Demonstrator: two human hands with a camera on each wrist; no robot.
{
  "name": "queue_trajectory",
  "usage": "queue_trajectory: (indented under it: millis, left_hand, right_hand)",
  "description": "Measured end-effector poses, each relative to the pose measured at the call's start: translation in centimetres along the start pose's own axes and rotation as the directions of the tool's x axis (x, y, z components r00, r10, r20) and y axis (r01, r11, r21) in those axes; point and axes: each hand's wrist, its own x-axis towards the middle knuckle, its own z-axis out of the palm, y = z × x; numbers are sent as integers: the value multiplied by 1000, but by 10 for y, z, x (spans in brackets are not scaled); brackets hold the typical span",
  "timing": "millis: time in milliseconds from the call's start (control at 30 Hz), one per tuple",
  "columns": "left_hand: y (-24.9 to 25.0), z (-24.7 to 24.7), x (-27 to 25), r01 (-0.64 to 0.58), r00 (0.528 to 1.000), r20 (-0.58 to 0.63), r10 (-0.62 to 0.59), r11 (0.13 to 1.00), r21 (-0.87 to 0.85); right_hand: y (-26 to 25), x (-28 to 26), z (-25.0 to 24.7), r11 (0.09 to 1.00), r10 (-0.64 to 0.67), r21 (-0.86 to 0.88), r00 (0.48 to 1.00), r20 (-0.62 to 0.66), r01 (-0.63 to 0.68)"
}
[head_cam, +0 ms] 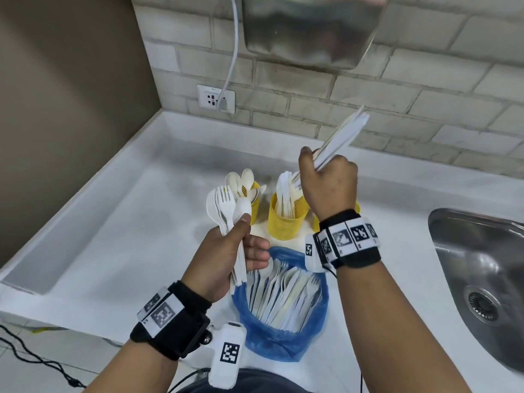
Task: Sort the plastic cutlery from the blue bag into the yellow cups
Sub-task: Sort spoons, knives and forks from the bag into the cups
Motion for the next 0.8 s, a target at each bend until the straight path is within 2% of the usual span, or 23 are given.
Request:
queue_trajectory:
  millis: [100, 300, 400, 567, 633, 733, 800]
  left_hand:
    - [0, 1, -2, -35, 999, -6, 35, 999, 21]
    - [0, 0, -4, -148, 989, 17, 147, 974, 169]
    - [4, 0, -6, -189, 982, 47, 183, 961, 203]
    - [8, 2, -7, -254, 966, 100, 237, 937, 240]
    - [12, 3, -10, -282, 959, 116, 260, 922, 264]
    - [13, 3, -12, -348, 938, 130, 323, 878, 330]
    - [12, 1, -12, -445, 888, 110, 447, 771, 455]
  right_hand:
    - [7, -2, 14, 993, 3, -119, 999, 50, 3]
    - [42, -14, 44, 973, 110, -226, 947, 300, -42]
    - [47, -14, 44, 979, 83, -204, 956, 280, -25]
    - [8, 1, 12, 994, -72, -74, 983, 170, 86]
    - [-16, 3, -5, 989, -146, 52, 981, 124, 141]
    - [-47, -4, -30, 930, -272, 286, 956, 107, 232]
    - [-59, -14, -43, 870, -382, 387, 913, 140, 305]
